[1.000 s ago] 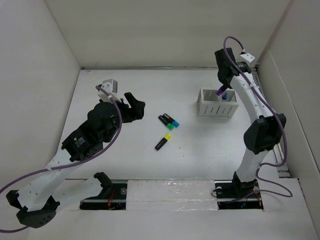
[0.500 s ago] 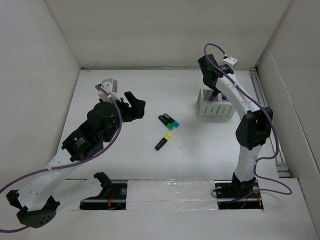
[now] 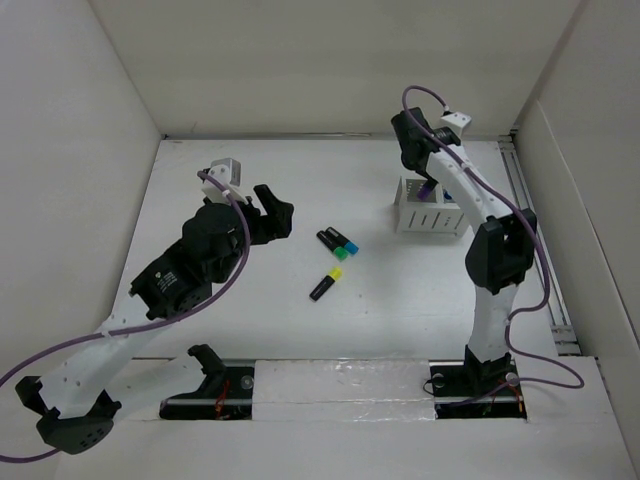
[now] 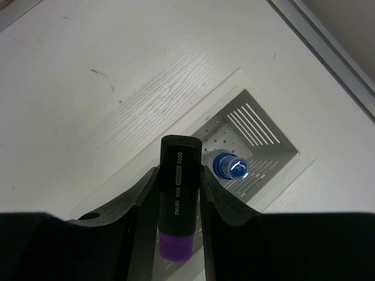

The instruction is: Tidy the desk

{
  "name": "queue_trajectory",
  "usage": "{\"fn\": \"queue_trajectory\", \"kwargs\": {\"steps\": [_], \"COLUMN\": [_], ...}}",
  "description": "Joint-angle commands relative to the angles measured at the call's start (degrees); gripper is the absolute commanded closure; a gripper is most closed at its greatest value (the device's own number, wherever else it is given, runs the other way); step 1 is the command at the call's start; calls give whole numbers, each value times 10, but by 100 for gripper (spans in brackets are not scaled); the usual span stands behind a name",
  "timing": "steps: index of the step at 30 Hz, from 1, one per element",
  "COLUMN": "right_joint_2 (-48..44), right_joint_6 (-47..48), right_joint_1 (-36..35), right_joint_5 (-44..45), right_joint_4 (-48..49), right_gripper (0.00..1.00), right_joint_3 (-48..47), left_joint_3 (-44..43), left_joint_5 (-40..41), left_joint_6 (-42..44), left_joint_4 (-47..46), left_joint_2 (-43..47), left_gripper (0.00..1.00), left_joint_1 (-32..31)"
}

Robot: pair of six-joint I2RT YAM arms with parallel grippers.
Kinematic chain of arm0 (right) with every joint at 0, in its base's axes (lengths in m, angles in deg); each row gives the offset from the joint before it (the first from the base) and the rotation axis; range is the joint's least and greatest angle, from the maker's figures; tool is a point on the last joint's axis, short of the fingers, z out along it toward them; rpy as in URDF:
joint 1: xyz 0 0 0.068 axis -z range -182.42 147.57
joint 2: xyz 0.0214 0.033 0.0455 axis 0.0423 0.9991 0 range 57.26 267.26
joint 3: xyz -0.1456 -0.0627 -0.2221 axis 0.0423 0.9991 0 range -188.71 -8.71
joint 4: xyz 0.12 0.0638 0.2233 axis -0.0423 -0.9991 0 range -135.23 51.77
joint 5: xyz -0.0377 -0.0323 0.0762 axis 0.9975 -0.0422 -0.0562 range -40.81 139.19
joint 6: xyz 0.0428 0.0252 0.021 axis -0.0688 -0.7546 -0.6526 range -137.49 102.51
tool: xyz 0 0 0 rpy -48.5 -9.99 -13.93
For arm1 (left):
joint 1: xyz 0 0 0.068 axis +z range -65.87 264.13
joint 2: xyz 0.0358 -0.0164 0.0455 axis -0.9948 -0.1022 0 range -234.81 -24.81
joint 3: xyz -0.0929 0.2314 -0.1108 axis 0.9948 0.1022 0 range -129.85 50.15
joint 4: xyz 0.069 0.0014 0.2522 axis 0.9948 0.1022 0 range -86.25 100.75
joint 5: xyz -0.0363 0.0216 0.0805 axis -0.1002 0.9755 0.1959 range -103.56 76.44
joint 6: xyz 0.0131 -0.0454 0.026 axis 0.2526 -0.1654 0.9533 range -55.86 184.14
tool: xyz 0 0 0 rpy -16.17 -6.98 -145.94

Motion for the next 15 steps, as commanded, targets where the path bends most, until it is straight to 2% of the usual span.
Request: {"fn": "queue_trajectory", "kwargs": {"steps": [1,5,7,11,15], "right_joint_2": [6,7,-6,-36,-83], "right_joint_6": [-9,-23,-29,-35,-35], "right_joint_1": [-8,-20,-27,-38,-50], "right_joint_5": [23,30,26,16,-5], "right_joint_4": [5,0,2,7,5], "right_gripper": [91,86,77,69,52], "right_joint_3": [-14,-14,2,26,39], "left_joint_3": [-4,-9,-9,-11,-16], "left_joint_5": [8,9,12,9,12], "left_joint_6": [-4,-4,-5,-7,-6], "left_joint_4": [-16,-12,-12,-11,-9], "left_joint_2": [0,-4,-4,-3,-4], "left_gripper": [30,30,30,30,30], "left_joint_1": [-1,-1,-1,-1,-1]}}
